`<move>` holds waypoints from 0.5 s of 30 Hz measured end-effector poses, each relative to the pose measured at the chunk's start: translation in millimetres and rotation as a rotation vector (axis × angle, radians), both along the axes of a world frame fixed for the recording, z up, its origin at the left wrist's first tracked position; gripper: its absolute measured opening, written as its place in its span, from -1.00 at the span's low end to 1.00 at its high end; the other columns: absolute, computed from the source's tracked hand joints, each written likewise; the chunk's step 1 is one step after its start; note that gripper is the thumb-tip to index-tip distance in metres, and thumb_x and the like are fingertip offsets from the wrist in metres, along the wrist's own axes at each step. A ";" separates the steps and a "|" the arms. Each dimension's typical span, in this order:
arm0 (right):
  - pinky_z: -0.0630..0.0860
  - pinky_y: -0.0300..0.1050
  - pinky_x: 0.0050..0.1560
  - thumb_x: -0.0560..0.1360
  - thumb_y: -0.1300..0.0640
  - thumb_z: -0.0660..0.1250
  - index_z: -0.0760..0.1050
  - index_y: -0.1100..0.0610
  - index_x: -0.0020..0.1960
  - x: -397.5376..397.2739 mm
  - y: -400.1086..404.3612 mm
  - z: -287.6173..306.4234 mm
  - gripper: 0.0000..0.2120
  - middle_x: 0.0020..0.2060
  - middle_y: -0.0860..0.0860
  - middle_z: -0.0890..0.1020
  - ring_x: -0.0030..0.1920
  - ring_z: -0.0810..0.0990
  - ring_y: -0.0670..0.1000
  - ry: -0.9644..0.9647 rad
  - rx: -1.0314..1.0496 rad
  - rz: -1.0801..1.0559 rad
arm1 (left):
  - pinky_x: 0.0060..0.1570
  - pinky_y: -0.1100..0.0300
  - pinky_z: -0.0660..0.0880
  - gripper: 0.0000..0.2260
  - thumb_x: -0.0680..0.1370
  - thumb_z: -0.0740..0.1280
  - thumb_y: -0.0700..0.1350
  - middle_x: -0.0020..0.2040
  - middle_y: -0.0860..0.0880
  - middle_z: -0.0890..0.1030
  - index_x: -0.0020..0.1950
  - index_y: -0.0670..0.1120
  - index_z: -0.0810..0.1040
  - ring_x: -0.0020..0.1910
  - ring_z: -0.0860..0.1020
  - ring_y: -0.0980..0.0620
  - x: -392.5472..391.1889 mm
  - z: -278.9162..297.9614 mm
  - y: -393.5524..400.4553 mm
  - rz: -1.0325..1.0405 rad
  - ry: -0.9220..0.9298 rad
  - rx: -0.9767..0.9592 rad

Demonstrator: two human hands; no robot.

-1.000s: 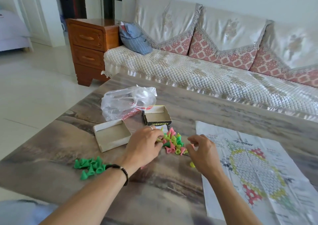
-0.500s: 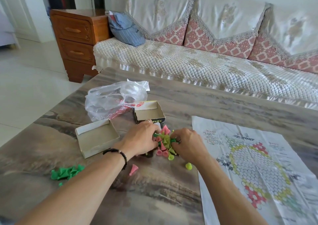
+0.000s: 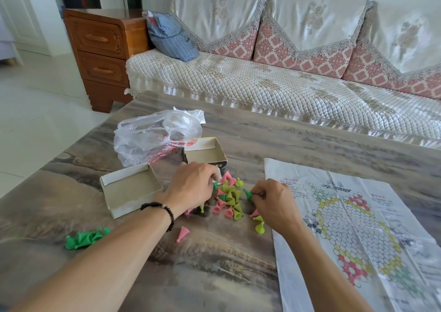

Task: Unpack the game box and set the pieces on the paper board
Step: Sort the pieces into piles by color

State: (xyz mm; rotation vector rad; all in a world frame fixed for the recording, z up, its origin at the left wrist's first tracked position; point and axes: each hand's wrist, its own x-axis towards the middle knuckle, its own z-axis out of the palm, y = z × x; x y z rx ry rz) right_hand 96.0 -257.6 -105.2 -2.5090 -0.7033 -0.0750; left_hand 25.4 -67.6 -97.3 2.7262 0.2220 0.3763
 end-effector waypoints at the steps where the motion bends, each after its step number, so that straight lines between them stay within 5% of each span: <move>1: 0.52 -0.17 -0.22 0.40 0.32 0.31 0.65 0.18 -0.15 -0.1 -0.9 0.5 -0.85 -0.22 0.02 0.66 -0.21 0.58 0.00 -0.002 0.012 -0.005 | 0.05 0.07 0.41 -0.78 0.48 0.30 -0.22 -0.12 0.09 0.66 -0.03 0.07 0.63 -0.03 0.57 0.02 -0.8 0.2 0.2 0.005 -0.031 -0.008; 7: 0.31 -0.47 -0.35 0.40 0.34 0.32 0.65 0.19 -0.16 -2.9 -2.5 3.6 -0.85 -0.31 -0.06 0.56 -0.31 0.50 -0.09 -0.035 0.087 -0.024 | -0.13 0.11 0.53 -0.84 0.42 0.35 -0.24 -0.23 0.13 0.64 -0.17 0.02 0.64 -0.19 0.57 0.07 -11.7 1.9 4.5 -0.031 -0.157 -0.120; 15: 0.48 -0.15 -0.26 0.40 0.29 0.39 0.64 0.13 -0.23 -36.9 18.2 20.7 -0.90 -0.36 -0.03 0.62 -0.32 0.57 -0.03 -0.022 0.266 0.039 | -0.25 0.20 0.51 -0.85 0.42 0.40 -0.22 -0.27 0.16 0.60 -0.17 0.04 0.65 -0.29 0.53 0.19 -60.3 11.0 12.3 0.016 -0.170 -0.179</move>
